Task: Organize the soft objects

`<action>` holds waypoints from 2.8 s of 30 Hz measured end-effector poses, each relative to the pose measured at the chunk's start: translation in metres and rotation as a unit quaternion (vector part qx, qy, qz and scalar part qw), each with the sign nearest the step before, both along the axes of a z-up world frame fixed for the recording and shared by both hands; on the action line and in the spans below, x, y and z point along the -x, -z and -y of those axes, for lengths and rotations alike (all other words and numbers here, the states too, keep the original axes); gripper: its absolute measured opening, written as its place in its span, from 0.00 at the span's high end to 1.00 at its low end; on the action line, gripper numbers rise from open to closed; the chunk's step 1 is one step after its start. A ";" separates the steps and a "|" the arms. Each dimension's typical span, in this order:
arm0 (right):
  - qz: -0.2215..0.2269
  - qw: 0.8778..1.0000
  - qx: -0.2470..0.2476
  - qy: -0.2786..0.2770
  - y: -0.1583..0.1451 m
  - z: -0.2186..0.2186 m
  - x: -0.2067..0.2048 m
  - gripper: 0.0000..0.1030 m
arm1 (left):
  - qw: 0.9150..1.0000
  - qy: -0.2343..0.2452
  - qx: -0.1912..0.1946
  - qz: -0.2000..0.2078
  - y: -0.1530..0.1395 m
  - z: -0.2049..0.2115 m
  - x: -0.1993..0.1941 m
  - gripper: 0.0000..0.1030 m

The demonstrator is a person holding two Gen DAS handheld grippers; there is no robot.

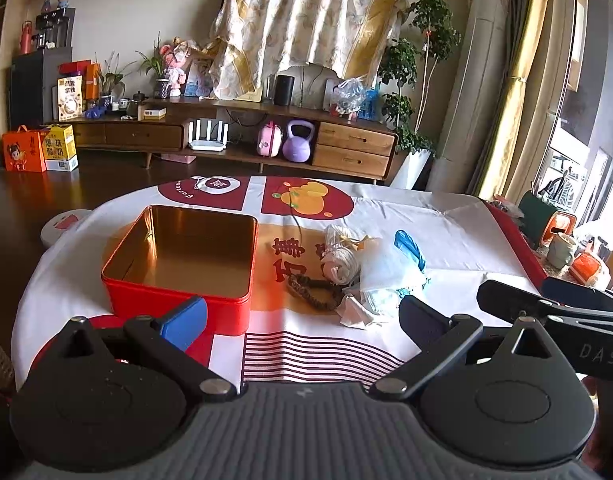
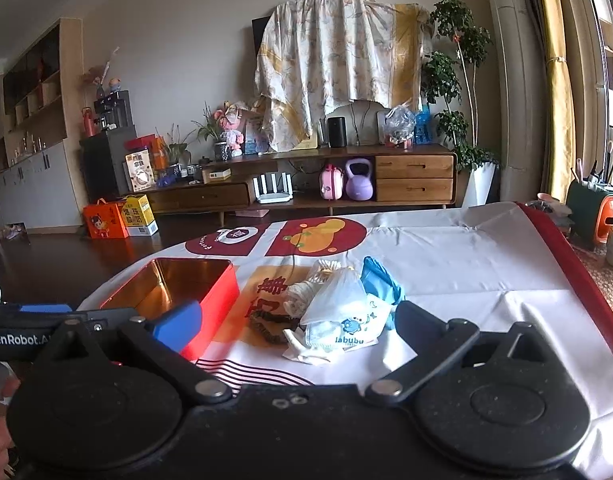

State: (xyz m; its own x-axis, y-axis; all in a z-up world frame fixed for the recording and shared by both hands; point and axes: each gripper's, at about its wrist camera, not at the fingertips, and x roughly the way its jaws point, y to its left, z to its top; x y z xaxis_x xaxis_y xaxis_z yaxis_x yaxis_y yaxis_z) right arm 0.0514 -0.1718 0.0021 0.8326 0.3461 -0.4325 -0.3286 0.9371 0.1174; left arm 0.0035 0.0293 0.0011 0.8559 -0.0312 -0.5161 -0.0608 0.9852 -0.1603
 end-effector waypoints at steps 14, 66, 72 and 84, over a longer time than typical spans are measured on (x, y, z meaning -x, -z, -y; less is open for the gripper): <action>-0.020 1.000 -0.005 -0.002 0.002 0.006 -0.005 0.00 | 1.000 -0.003 0.004 -0.011 0.001 0.000 -0.005 0.00; -0.029 1.000 0.004 -0.004 0.007 0.011 -0.020 0.04 | 1.000 0.019 0.010 -0.018 0.007 0.004 -0.029 0.00; -0.041 0.999 0.018 -0.008 0.016 0.014 -0.037 0.06 | 0.999 0.021 0.008 -0.029 0.017 0.005 -0.050 0.00; -0.051 0.997 0.058 -0.032 0.035 0.014 -0.083 0.14 | 0.998 0.044 -0.013 -0.046 0.034 0.014 -0.116 0.00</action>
